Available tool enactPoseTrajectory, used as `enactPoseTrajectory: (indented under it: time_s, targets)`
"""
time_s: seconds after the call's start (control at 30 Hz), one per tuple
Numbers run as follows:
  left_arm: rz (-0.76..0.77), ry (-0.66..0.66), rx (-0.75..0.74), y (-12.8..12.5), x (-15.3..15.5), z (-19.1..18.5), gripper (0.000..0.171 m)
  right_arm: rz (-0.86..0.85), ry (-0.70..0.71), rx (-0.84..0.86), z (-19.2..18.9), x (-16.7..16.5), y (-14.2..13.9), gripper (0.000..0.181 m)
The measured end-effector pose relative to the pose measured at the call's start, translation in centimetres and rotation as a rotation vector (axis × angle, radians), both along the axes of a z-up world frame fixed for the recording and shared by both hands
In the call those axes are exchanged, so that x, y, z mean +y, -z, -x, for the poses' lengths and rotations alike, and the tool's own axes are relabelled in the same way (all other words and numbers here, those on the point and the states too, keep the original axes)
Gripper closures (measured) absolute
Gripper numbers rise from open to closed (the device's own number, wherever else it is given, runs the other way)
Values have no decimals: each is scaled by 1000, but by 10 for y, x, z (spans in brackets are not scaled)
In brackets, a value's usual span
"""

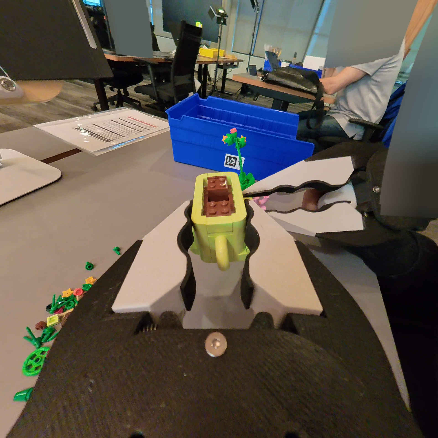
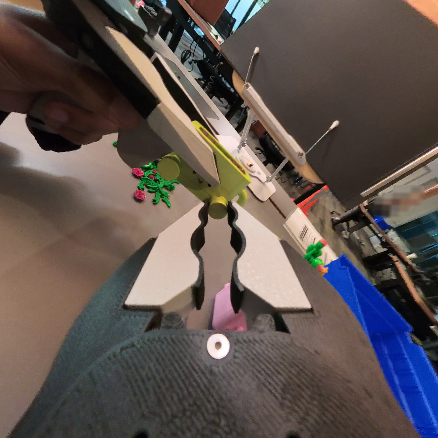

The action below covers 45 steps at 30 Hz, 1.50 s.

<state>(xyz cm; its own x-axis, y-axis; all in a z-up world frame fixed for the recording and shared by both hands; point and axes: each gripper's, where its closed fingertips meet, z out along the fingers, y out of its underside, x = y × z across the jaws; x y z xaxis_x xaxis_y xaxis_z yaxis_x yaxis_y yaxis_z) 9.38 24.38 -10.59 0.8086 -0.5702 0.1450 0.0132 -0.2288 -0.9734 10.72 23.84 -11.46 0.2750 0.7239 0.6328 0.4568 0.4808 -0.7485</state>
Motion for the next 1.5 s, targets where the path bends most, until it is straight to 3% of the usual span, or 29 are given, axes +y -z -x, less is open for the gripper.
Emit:
enactPoseTrajectory:
  time_s: [0.1,0.17,0.27,0.33,0.43,0.57,0.93,1.13,1.3,1.37,1.43,1.5]
  targets:
    - [-22,-35,40,2,3,2,135,153,-35,34,-2,-2,1,166]
    - [-70,-139,171,8,12,26,135,393,-146,180,-7,-11,-14,167]
    - [-6,-88,6,1,7,30,135,597,-180,313,-22,5,-23,167]
    - [10,-56,51,9,3,24,135,577,-158,330,-27,13,-23,167]
    - [40,41,176,33,-7,0,135,534,-232,395,-27,2,-39,167]
    - [84,134,293,63,-20,-31,135,454,-209,358,-25,3,-34,167]
    - [134,242,429,84,-38,-46,134,413,-227,342,-22,-2,-34,167]
    - [126,273,486,89,-51,-48,133,441,-242,353,-21,-2,-34,167]
    - [66,202,319,58,-50,-28,126,490,-275,351,-13,-8,-32,167]
    - [19,183,231,39,-52,-18,124,622,-443,399,-7,-31,-41,167]
    - [-44,183,138,18,-57,-12,123,869,-767,490,-13,-68,-67,167]
    - [-112,187,62,-1,-62,-8,129,1090,-984,596,-25,-79,-89,168]
